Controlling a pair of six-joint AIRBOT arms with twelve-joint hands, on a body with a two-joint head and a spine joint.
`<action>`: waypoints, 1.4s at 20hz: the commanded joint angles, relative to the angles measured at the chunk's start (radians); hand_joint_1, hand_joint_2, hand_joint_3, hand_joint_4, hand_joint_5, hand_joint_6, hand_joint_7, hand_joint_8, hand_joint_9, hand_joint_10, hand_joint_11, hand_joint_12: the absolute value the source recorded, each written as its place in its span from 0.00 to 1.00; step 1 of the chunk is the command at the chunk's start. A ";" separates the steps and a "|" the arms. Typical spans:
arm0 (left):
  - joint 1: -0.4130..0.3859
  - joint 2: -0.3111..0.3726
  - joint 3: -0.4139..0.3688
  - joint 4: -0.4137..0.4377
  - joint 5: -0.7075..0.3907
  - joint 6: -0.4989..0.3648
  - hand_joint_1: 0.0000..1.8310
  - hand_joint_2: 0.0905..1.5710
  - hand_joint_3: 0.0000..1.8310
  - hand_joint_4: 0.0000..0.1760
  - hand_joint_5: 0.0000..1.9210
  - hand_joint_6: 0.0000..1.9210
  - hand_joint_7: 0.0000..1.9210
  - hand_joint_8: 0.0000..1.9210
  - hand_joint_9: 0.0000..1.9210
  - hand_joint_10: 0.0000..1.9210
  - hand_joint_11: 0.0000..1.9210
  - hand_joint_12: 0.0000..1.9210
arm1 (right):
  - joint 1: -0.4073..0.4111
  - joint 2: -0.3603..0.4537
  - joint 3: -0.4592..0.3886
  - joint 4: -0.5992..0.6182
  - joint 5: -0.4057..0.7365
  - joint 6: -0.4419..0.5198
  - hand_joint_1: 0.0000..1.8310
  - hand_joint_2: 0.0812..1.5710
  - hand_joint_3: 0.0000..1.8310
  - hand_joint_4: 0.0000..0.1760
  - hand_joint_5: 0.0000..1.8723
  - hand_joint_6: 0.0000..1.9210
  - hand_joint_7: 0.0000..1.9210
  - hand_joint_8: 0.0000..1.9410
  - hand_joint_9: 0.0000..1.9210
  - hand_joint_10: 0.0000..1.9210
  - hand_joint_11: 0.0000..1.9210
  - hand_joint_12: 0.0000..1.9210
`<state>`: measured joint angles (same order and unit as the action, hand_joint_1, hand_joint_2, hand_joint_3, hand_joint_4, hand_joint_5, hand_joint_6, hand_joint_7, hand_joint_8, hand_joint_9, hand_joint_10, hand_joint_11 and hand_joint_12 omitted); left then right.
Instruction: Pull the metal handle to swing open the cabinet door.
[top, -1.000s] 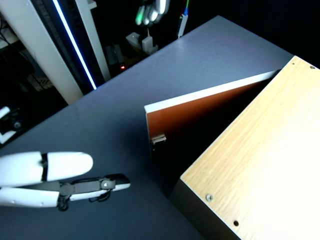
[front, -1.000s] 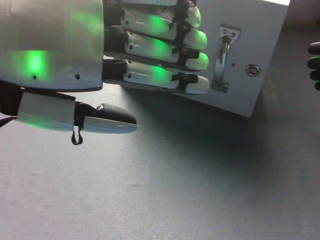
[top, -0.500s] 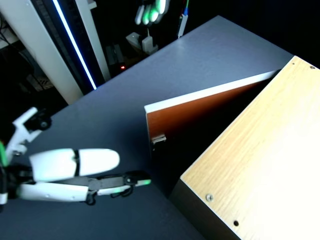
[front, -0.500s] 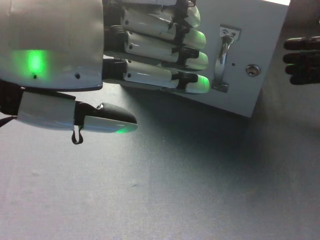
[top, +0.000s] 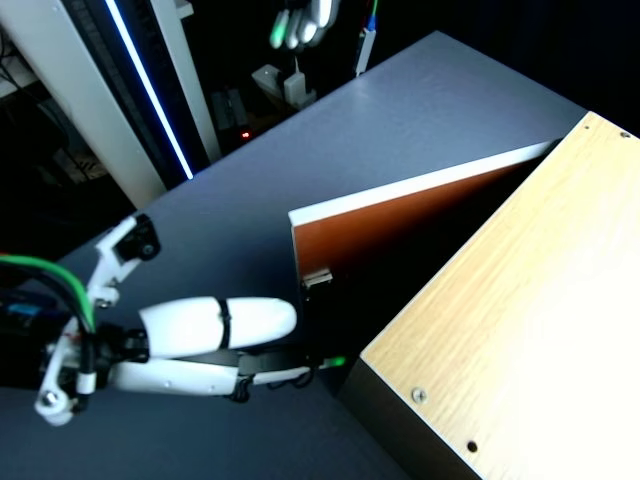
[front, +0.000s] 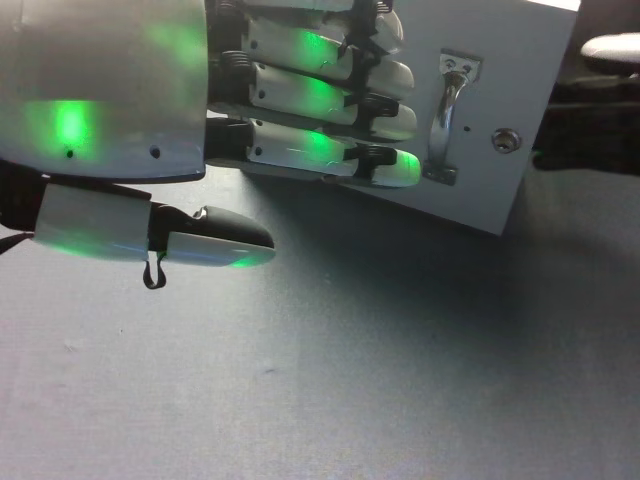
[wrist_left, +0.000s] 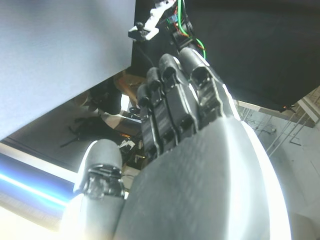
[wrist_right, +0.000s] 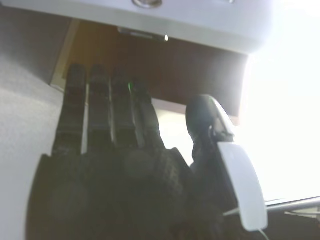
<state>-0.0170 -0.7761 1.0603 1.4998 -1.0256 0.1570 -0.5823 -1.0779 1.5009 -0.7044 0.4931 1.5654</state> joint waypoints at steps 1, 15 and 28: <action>-0.010 0.008 0.001 -0.100 -0.026 0.008 0.00 0.99 0.00 0.00 0.21 0.00 0.22 0.00 0.21 0.00 0.01 0.44 | 0.017 -0.002 0.005 0.048 0.074 0.004 0.00 1.00 0.04 0.00 0.12 0.00 0.14 0.00 0.13 0.00 0.00 0.35; -0.010 0.008 0.001 -0.100 -0.026 0.008 0.00 1.00 0.00 0.00 0.20 0.00 0.22 0.00 0.21 0.00 0.01 0.44 | 0.025 -0.016 -0.093 -0.035 0.059 -0.020 0.00 1.00 0.04 0.00 0.12 0.00 0.14 0.00 0.14 0.00 0.00 0.35; -0.010 0.008 0.001 -0.100 -0.026 0.008 0.00 1.00 0.00 0.00 0.21 0.00 0.23 0.00 0.21 0.00 0.02 0.44 | 0.030 -0.023 -0.194 -0.085 0.073 -0.021 0.00 1.00 0.04 0.00 0.12 0.00 0.14 0.00 0.13 0.00 0.00 0.36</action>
<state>-0.0170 -0.7761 1.0603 1.4994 -1.0260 0.1570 -0.5655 -1.1030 1.3079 -0.8356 0.4816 1.5383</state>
